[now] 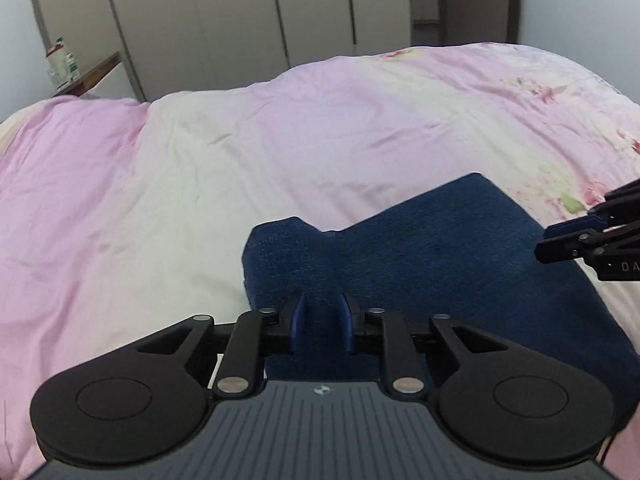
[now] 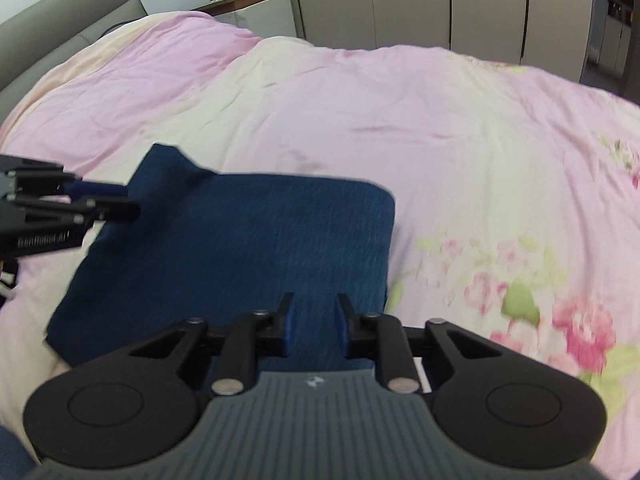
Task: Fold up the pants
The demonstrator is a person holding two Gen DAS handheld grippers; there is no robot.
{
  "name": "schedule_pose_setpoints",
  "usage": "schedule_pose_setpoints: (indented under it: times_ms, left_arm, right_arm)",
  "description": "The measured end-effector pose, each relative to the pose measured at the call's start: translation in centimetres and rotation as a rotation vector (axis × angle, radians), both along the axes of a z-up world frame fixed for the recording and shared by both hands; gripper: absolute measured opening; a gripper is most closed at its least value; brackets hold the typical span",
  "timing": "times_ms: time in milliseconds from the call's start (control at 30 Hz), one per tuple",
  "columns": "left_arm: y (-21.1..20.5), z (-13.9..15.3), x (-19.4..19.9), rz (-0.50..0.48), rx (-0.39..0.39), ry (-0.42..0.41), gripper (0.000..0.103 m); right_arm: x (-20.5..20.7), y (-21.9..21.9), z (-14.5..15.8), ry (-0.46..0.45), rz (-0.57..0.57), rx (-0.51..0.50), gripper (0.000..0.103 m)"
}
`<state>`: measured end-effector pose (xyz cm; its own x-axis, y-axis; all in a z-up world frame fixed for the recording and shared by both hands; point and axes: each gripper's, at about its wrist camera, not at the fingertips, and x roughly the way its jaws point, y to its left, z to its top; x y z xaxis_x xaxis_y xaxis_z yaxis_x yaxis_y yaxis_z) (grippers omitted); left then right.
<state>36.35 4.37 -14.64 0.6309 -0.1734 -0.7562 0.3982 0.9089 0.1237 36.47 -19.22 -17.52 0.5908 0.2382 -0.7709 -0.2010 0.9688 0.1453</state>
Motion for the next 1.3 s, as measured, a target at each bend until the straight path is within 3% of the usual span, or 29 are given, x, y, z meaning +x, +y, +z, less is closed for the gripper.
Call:
schedule_pose_setpoints:
  times_ms: [200, 400, 500, 667, 833, 1000, 1067, 1167, 1300]
  left_arm:
    - [3.3, -3.6, 3.4, 0.138, -0.108, 0.158, 0.024]
    - [2.6, -1.5, 1.9, 0.134, -0.065, 0.118, 0.024]
    - [2.6, 0.7, -1.3, 0.08, -0.073, 0.082, 0.024]
    - [1.9, 2.7, -7.3, 0.007, -0.007, 0.059, 0.024]
    - [1.4, -0.1, -9.5, -0.013, 0.113, 0.083, 0.018]
    - [2.2, -3.6, -8.2, 0.029, 0.072, 0.154, 0.02]
    - [2.4, -3.0, -8.1, 0.047, 0.061, 0.157, 0.02]
    - [2.7, -0.7, -8.8, 0.068, 0.064, 0.146, 0.02]
    - [3.7, 5.3, -12.7, 0.085, 0.041, 0.023, 0.021]
  right_arm:
    - [3.6, 0.2, -3.2, 0.054, 0.0, -0.032, 0.006]
    - [3.3, 0.4, -3.2, 0.052, 0.016, -0.042, 0.008]
    - [0.7, 0.2, -1.4, 0.02, 0.024, -0.017, 0.013]
    - [-5.8, 0.2, 0.7, -0.018, 0.011, 0.009, 0.013]
    - [-10.7, 1.2, -0.5, 0.01, -0.006, 0.002, 0.014]
    - [-12.3, 2.5, -4.0, 0.026, 0.001, -0.043, 0.017]
    - [-12.1, 2.6, -4.7, 0.031, 0.0, -0.048, 0.017]
    - [-12.1, 2.6, -3.3, 0.045, -0.011, -0.051, 0.018]
    - [-13.8, 1.9, 1.2, -0.01, -0.038, 0.001, 0.038]
